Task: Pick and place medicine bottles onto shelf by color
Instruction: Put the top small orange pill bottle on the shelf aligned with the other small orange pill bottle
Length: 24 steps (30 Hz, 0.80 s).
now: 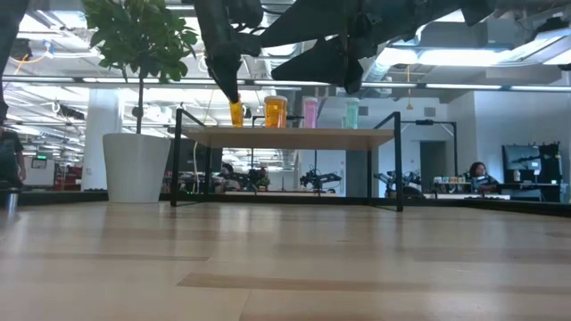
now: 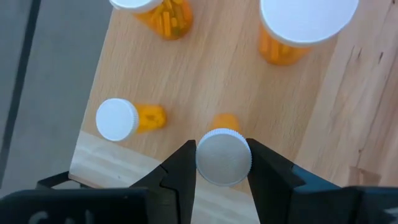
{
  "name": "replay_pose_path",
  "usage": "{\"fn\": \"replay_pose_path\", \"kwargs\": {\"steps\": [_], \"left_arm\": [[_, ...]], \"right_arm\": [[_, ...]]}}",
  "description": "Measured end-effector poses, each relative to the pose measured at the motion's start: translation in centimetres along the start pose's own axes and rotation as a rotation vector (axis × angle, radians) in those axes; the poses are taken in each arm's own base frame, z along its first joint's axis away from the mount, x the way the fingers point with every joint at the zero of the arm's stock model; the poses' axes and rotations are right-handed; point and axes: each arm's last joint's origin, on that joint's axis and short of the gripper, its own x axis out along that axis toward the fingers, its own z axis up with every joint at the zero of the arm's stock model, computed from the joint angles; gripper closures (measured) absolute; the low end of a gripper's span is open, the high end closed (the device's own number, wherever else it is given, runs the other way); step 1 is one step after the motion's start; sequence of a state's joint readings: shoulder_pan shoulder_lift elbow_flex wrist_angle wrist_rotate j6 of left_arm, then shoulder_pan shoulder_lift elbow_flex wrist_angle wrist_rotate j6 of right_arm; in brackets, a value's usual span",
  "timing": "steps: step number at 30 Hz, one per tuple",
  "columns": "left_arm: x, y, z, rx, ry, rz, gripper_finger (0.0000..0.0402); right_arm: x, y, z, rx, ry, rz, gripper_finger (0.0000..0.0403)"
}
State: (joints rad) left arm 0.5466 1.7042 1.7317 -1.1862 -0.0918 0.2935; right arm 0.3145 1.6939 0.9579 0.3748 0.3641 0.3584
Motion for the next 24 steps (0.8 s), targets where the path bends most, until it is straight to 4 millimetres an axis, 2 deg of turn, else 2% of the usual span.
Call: {"fn": "replay_pose_path", "kwargs": {"steps": [13, 24], "left_arm": [[1.8, 0.2, 0.3, 0.042, 0.061, 0.007, 0.0294], [1.8, 0.3, 0.1, 0.034, 0.071, 0.000, 0.0293]], "right_arm": [[0.0, 0.0, 0.0, 0.001, -0.002, 0.001, 0.0121], [0.0, 0.0, 0.0, 0.000, 0.000, 0.000, 0.0121]]}}
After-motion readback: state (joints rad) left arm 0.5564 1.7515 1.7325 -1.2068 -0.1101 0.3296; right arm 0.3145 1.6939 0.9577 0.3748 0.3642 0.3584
